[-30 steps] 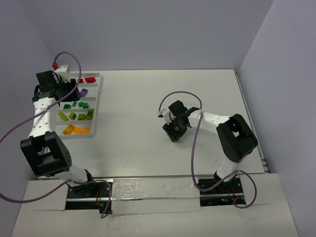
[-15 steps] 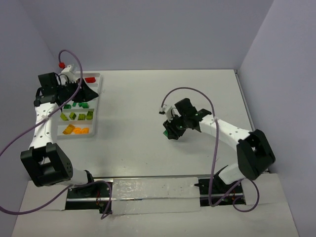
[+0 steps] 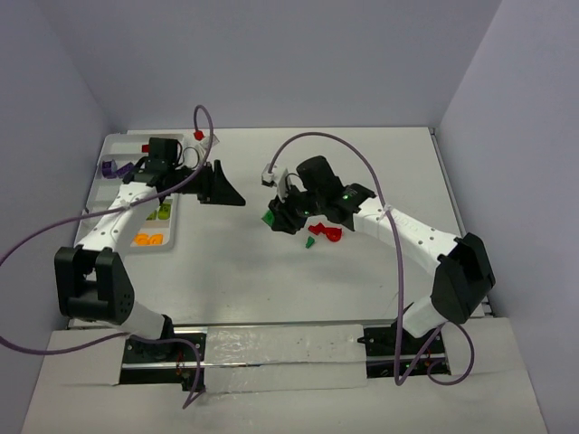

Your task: Sort the legos into containers by color

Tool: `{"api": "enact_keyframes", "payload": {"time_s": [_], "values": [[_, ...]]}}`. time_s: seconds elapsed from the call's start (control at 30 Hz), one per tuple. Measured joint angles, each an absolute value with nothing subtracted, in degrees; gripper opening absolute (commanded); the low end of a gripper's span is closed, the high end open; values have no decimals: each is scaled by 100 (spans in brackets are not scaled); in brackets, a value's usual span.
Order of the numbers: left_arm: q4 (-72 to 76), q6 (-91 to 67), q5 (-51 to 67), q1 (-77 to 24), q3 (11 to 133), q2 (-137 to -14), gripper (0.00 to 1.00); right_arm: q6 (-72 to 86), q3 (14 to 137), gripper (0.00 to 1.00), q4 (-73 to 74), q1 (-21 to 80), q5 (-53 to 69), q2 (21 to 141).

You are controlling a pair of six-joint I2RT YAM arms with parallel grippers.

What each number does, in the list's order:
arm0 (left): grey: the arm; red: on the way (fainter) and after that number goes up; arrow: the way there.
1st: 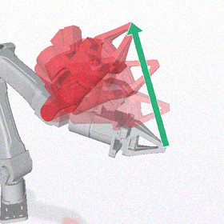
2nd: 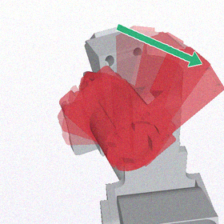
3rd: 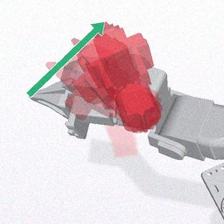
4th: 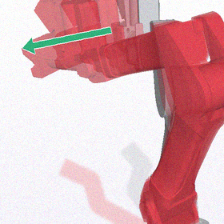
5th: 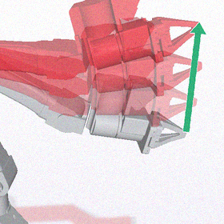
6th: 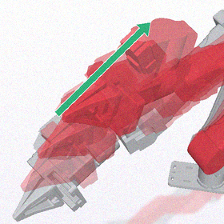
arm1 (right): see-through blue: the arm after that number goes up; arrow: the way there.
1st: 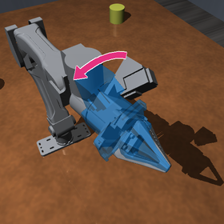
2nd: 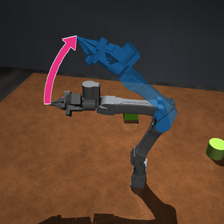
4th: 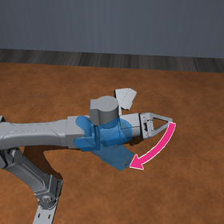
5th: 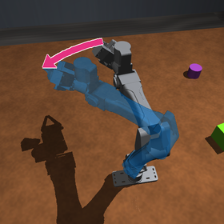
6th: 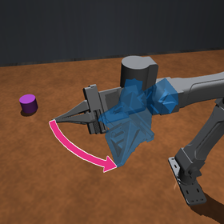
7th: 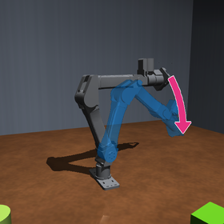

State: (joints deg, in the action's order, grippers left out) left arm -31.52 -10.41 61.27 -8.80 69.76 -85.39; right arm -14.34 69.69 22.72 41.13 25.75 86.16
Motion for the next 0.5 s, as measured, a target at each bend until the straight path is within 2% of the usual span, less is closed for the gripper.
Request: {"api": "enact_keyframes", "payload": {"time_s": [0.33, 0.47, 0.5], "values": [[-3306, -1205, 6351, -1450, 6948, -8989, 72, -1407, 7255, 20, 2263, 4560, 2367, 8825], [-3306, -1205, 6389, -1566, 6920, -8992, 63, -1396, 7327, 20, 2288, 4613, 2300, 8864], [-3306, -1209, 6391, -1590, 6907, -8999, 58, -1394, 7351, 20, 2295, 4615, 2285, 8866]]}}
